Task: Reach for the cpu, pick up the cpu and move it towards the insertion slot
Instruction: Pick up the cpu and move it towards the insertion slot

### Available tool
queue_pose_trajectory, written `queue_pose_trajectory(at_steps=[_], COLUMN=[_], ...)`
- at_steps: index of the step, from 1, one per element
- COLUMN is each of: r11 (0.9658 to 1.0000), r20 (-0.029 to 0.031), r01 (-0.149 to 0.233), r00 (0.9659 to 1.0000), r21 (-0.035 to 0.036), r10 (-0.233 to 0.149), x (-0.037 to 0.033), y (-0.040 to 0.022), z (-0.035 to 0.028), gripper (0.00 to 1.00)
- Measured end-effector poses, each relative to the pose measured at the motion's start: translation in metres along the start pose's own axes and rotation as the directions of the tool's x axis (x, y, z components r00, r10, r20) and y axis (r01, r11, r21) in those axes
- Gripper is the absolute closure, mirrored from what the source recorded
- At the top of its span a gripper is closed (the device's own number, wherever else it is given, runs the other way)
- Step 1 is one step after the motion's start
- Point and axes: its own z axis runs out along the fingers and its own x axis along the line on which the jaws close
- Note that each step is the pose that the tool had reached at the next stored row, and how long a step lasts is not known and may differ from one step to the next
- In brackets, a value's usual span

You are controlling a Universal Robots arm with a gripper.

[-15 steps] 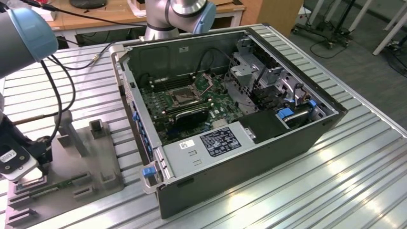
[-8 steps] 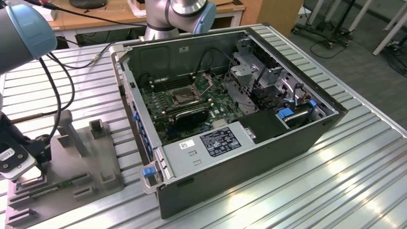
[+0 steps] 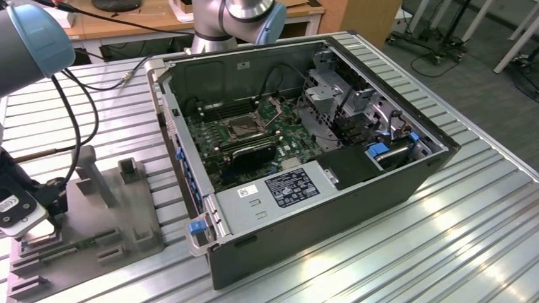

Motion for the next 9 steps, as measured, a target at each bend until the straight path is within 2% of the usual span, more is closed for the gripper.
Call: queue_pose_trajectory(at_steps=[9], r11=[1.0000], r20=[-0.0001], r01=[0.000], r00=[1.0000], r21=[0.0000], r10=[0.000], x=[0.0000], y=[0.0002], z=[-0.0048], gripper=[0.45])
